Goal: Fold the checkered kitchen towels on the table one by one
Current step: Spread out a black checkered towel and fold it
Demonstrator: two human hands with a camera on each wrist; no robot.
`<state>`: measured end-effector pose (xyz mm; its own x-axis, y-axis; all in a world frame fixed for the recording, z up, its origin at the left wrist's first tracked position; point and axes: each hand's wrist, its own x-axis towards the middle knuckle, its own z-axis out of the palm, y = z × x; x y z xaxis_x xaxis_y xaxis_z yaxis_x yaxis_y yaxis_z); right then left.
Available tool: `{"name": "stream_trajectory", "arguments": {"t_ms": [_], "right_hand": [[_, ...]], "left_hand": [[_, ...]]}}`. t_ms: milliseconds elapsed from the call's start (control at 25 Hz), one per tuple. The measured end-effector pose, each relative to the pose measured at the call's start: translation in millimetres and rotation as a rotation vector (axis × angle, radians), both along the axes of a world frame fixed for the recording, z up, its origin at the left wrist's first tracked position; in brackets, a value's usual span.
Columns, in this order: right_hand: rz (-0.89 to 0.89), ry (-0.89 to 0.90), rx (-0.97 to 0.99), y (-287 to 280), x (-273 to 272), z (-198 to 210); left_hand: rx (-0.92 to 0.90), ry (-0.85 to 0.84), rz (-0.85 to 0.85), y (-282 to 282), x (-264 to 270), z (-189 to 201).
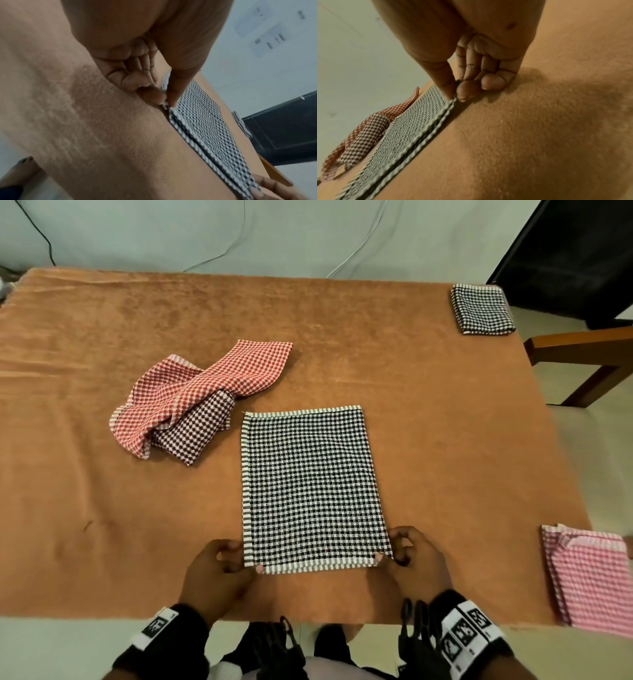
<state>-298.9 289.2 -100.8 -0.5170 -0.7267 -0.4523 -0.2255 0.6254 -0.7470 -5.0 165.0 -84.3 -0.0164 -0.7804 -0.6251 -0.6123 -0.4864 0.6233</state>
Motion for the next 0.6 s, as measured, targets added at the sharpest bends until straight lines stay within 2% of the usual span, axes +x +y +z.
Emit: {"name": "stream_trajectory", "arguments": {"t_ms": [160, 240, 440, 600], "right_hand": [[0.068, 0.006, -0.022, 12, -2, -2], [0.121, 0.012, -0.073, 16, 0, 2], [0.302, 0.1, -0.115, 29, -3, 0], [0.506, 0.324, -0.131, 30, -7, -10]], "left_hand": [[0.194, 0.127, 0.047, 12, -1, -2], [0.214, 0.151, 0.059, 15, 0, -2], [0.204, 0.235, 0.122, 22, 0, 0], [0.048, 0.322, 0.267, 25, 1, -2]]}}
